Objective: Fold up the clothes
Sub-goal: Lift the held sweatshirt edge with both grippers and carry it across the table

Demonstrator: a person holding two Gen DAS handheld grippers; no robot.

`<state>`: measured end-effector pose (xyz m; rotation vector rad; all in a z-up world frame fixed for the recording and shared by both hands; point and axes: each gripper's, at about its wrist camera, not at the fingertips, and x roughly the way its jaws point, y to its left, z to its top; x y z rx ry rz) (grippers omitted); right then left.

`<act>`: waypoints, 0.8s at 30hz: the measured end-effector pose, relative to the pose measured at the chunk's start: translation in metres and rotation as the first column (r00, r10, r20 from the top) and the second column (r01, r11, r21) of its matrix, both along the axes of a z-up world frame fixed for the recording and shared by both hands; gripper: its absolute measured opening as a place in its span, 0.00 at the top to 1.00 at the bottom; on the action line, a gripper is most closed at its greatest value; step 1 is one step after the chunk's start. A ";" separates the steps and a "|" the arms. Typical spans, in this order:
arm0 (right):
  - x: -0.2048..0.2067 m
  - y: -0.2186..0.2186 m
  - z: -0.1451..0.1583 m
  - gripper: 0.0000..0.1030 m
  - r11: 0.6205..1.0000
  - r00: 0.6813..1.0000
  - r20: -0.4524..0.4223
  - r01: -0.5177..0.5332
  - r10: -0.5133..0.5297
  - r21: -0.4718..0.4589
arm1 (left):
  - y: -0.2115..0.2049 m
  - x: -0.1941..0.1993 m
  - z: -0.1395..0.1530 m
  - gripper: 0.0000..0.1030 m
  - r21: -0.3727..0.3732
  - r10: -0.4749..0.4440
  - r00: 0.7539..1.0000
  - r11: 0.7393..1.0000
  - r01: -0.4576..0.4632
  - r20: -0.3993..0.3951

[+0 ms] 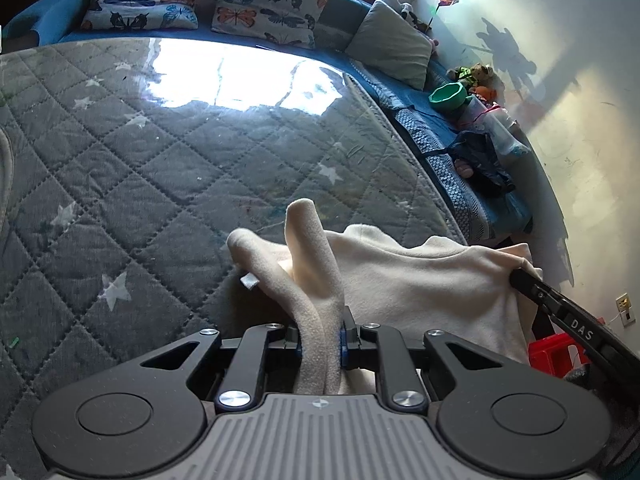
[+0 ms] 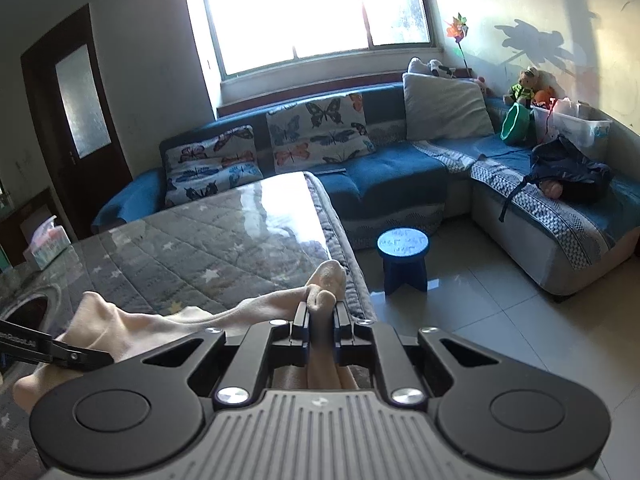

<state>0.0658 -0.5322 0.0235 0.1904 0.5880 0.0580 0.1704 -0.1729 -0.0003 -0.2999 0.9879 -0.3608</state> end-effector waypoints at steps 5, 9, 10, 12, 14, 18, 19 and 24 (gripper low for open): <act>0.010 -0.002 -0.015 0.90 1.000 0.999 -0.052 0.008 -0.008 -0.008 | 0.002 0.000 -0.003 0.83 0.001 -0.006 1.000 1.000 0.006 -0.010; 0.013 -0.001 -0.022 0.88 1.000 0.997 -0.075 0.005 -0.006 -0.013 | 0.003 -0.001 -0.006 0.83 0.000 -0.013 1.000 1.000 0.013 -0.020; 0.014 -0.001 -0.023 0.87 1.000 0.997 -0.077 0.005 -0.006 -0.013 | 0.004 -0.002 -0.006 0.83 -0.004 -0.016 1.000 1.000 0.016 -0.021; 0.014 -0.001 -0.024 0.87 1.000 0.997 -0.082 0.003 -0.004 -0.014 | 0.006 -0.004 -0.006 0.83 -0.011 -0.026 0.999 1.000 0.025 -0.023; 0.012 0.000 -0.024 0.87 1.000 0.996 -0.089 -0.001 0.000 -0.016 | 0.006 -0.006 -0.006 0.83 -0.013 -0.044 0.999 0.999 0.043 -0.025; 0.004 0.003 -0.025 0.87 1.000 0.994 -0.109 -0.012 0.009 -0.024 | 0.013 -0.011 -0.006 0.83 -0.027 -0.074 0.997 0.997 0.074 -0.036; 0.001 0.004 -0.024 0.87 0.999 0.993 -0.116 -0.017 0.014 -0.027 | 0.015 -0.012 -0.007 0.83 -0.031 -0.080 0.996 0.996 0.079 -0.040; -0.011 0.004 -0.022 0.71 0.999 0.991 -0.132 -0.011 0.005 -0.039 | 0.022 -0.017 -0.005 0.78 -0.030 -0.092 0.995 0.995 0.091 -0.042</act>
